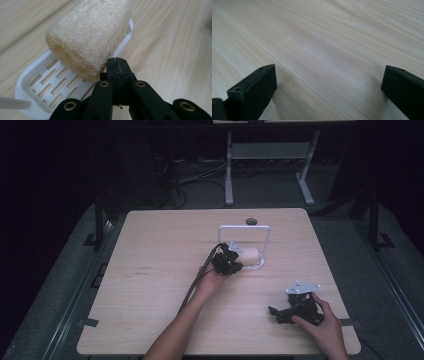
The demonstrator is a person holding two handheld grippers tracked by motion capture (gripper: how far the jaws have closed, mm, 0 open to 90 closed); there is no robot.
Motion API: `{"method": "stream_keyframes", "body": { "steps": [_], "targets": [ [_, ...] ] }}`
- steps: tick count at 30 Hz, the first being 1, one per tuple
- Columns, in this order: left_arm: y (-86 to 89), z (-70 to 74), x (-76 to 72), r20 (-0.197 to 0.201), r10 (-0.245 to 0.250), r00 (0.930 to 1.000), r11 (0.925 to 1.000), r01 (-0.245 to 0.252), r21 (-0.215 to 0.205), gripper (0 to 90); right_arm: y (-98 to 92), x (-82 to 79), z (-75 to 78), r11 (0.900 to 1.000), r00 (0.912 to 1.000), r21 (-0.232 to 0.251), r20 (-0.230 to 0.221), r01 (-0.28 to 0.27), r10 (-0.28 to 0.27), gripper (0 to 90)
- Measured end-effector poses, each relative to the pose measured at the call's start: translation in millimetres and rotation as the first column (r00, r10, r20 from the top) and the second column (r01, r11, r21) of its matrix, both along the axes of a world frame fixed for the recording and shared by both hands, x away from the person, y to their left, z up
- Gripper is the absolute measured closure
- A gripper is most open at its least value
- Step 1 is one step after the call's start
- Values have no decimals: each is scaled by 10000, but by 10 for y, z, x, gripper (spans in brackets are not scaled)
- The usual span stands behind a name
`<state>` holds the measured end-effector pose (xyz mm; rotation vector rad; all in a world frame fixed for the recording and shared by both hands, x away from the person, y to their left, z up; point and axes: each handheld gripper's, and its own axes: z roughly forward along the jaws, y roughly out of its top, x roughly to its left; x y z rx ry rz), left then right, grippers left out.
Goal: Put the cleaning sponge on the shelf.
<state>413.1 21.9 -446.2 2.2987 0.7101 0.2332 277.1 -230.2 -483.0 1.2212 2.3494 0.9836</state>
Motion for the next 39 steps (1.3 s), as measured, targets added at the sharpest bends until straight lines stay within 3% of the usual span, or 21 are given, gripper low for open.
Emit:
{"method": "stream_keyframes", "body": {
  "steps": [13, 24, 31, 39],
  "targets": [
    [84, 11, 13, -19, 109, 9999, 9997, -108, 225, 897, 0, 0, 0, 10000, 10000, 0, -2, 1, -1, 0],
    [263, 113, -120, -163, -38, 9999, 9999, 40, 115, 842, 0, 0, 0, 10000, 10000, 1, -1, 3, -3, 0],
    [446, 171, -198, -113, 49, 9999, 10000, -48, 52, 705, 0, 0, 0, 10000, 10000, 4, -5, 10, -10, 0],
    [642, 196, -294, -109, 132, 9999, 9999, -131, 90, 478, 0, 1, 0, 10000, 10000, 3, -4, 6, -6, 0]
  ]
}}
